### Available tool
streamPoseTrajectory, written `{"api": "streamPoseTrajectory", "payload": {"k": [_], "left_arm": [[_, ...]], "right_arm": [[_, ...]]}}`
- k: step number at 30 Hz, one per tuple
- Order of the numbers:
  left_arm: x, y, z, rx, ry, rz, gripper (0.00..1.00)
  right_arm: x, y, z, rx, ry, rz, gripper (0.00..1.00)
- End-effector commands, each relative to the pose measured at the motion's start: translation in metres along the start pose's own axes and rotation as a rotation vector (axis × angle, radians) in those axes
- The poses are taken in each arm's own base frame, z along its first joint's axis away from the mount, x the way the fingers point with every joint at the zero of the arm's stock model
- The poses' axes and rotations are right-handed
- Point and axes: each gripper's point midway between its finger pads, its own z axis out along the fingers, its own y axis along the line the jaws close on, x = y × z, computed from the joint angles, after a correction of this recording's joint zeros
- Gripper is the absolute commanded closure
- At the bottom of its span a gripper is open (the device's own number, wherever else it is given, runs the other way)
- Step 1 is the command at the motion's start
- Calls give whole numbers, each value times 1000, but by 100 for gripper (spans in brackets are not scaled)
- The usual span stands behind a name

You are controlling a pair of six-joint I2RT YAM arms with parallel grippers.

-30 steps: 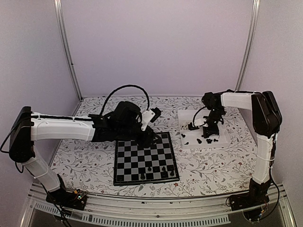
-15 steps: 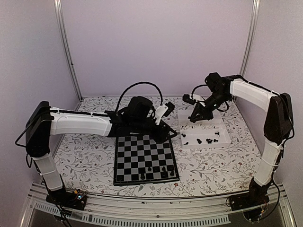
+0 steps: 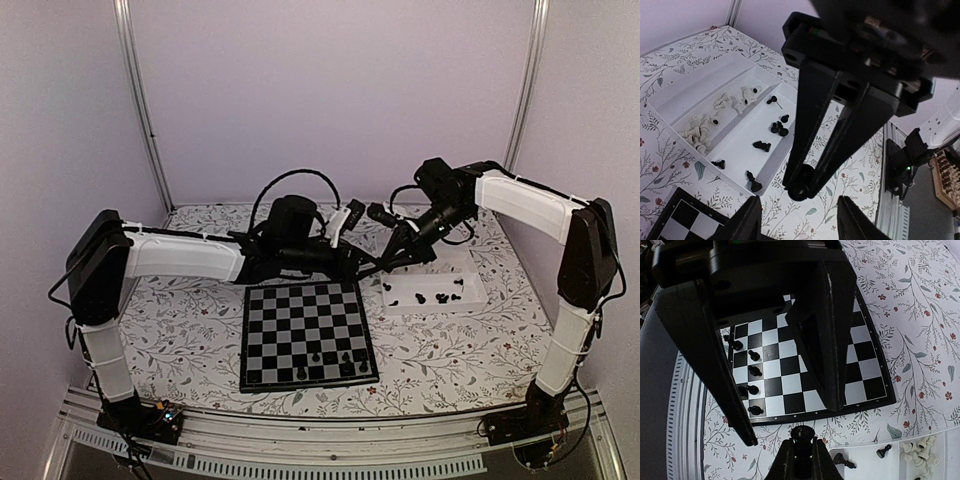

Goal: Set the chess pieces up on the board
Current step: Place the chess piece on the chessboard.

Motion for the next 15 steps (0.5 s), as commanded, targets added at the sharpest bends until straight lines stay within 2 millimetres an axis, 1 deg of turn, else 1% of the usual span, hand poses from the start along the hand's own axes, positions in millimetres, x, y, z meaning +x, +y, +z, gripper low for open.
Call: {"api": "streamPoseTrajectory", "payload": {"k": [1,4,12,15], "left_arm": [[-12,-3,3,67,-48,-33,48],[-13,-2,3,74,-55,-41,51],[-10,0,3,114,-62,-75,68],[-8,0,4,128,-58,-84,72]], "right_arm": [[-18,11,-12,-5,-41,-25,90],[-16,13,-10,-8,-32,-30,90],[-18,17,-8,-11,-26,-44,89],[-19,18,-7,-14,-28,-47,89]]}}
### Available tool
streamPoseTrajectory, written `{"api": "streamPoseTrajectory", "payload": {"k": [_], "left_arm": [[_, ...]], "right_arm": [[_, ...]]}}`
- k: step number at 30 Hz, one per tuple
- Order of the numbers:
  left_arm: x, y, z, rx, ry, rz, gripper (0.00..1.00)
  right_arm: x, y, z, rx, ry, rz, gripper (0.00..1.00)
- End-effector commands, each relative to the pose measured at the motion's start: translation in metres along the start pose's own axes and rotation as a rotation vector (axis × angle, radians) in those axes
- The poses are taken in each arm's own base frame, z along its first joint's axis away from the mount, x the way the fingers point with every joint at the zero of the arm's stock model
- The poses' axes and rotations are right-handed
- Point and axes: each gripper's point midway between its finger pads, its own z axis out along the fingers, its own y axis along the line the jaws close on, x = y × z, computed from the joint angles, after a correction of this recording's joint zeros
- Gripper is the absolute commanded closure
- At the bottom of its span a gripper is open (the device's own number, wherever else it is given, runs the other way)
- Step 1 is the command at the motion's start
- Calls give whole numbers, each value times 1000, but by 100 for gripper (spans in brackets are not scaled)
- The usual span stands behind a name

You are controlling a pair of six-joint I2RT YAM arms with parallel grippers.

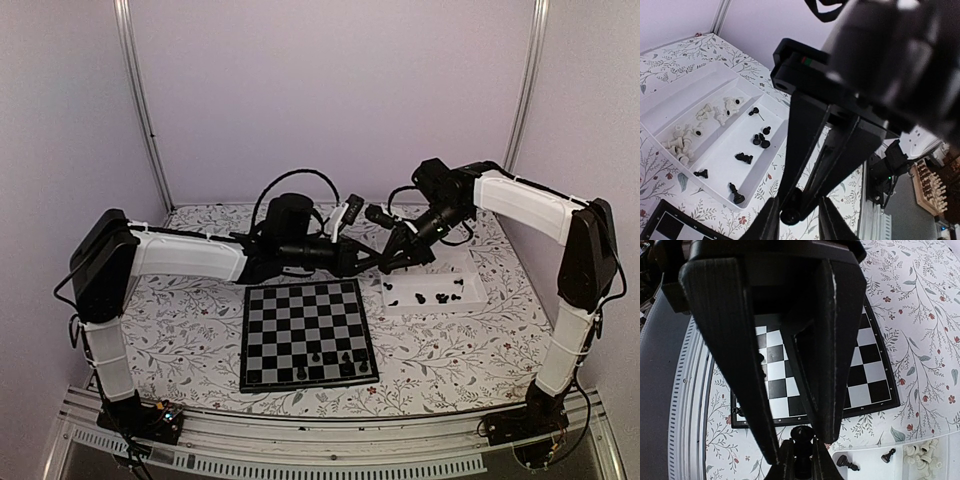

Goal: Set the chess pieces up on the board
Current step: Place the chess piece on the chessboard.

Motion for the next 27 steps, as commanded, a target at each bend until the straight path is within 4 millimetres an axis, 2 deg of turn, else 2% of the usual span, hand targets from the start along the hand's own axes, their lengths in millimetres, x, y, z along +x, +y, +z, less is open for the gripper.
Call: {"api": "streamPoseTrajectory", "payload": {"k": [1,10,22,27], "left_arm": [[4,7,1,29,-4,-19,73],[12,13,3,19,14,-47,69],[19,19,5,37,30,-87,88],[14,22,-5,-2,36,-57,90]], "right_arm": [[-17,11,-11,6,-31,-43,89],[-20,10,-12,10,-39,-42,89],[-28,11,-14,3,-71,-42,88],[-27,9,-15,20,-69,-29,69]]}}
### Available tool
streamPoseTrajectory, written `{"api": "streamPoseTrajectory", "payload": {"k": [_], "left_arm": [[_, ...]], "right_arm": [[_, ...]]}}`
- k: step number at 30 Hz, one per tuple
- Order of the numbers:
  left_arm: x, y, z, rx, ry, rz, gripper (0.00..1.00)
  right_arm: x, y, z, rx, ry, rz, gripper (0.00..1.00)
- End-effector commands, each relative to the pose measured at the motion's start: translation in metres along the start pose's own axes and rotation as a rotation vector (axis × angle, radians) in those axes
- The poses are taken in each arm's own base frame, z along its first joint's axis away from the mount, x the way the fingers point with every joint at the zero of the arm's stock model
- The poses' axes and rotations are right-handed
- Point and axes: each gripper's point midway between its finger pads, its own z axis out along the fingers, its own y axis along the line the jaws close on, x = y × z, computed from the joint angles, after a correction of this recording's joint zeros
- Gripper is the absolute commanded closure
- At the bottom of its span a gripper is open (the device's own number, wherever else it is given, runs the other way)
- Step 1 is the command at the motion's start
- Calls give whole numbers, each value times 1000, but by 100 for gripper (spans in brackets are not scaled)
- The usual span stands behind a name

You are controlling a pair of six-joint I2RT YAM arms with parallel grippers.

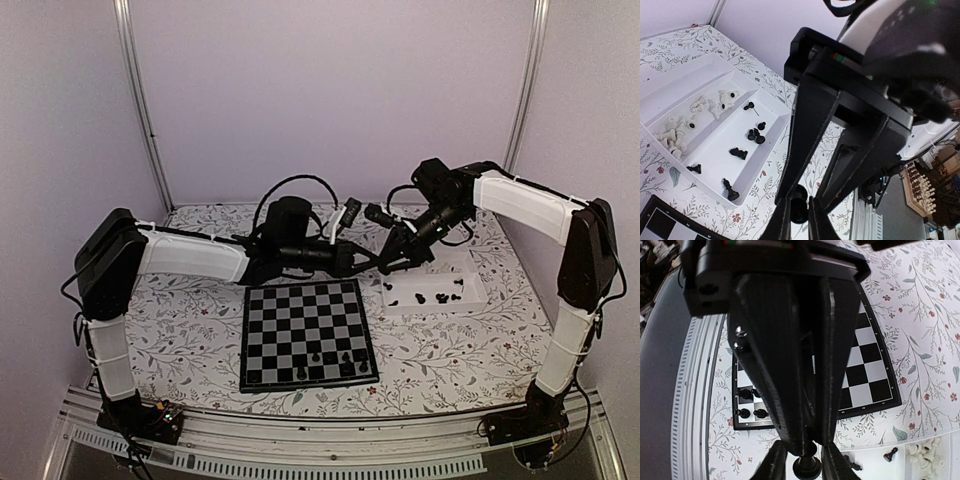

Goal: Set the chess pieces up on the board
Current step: Place the chess piece on the chessboard.

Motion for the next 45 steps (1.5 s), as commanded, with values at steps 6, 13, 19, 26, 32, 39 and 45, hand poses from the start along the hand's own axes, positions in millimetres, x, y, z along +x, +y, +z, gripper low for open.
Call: {"api": "streamPoseTrajectory", "payload": {"k": [6,13,19,26,32,39,45], "left_arm": [[9,20,-43,-205,118,126,91],[50,9,-96,-324,313,208,91],[79,-9,-123,-352,416,258,91],[120,-35,-122,-278,561,378,91],[156,-36,-123,-268,699,429,91],[179,-40,-114,-256,745,437,92],[187,-42,-102,-259,764,448,91]], "right_arm": [[-23,-13,-35,193,-51,-35,48],[-25,-51,-68,440,-89,-4,1],[-20,-100,-131,749,-127,117,1],[85,-132,-100,716,-55,485,9],[98,-90,-72,565,-126,340,4],[98,-74,-69,550,-151,259,4],[93,-65,-64,486,-177,251,4]]}}
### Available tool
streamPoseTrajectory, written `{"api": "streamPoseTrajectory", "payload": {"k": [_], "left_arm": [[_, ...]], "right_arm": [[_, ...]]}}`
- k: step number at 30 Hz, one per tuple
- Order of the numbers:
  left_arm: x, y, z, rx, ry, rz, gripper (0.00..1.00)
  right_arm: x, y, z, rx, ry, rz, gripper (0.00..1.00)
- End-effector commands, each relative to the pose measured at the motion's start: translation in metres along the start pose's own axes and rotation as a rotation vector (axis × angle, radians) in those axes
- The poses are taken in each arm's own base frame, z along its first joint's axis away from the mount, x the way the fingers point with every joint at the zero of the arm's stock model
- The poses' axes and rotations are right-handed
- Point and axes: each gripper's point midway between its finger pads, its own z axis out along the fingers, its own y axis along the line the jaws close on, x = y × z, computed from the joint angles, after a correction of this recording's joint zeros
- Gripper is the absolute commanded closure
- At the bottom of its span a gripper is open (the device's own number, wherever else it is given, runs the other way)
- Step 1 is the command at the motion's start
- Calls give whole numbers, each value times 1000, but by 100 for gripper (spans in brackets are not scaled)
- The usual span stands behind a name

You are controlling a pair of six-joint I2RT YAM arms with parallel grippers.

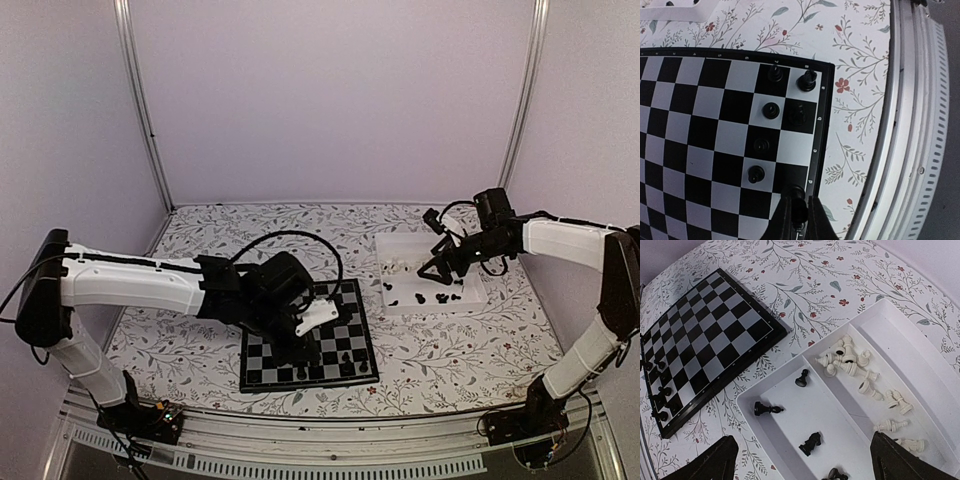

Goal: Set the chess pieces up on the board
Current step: Place the chess piece on the chessboard.

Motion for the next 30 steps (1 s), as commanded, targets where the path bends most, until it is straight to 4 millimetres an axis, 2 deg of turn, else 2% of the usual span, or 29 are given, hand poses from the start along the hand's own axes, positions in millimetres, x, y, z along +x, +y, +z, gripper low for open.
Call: {"api": "streamPoseTrajectory", "payload": {"k": [1,7,22,30], "left_arm": [[1,-7,11,0,27,22,91],[8,-10,22,-3,67,29,91],[9,-7,31,-33,74,27,89],[8,-8,34,-32,76,27,82]], "right_arm": [[-15,10,-4,-52,-59,-49,4],[-14,10,-2,-61,-51,-45,3],[-10,14,1,-98,-39,-42,2],[-10,19,1,-123,-41,-46,1]]}}
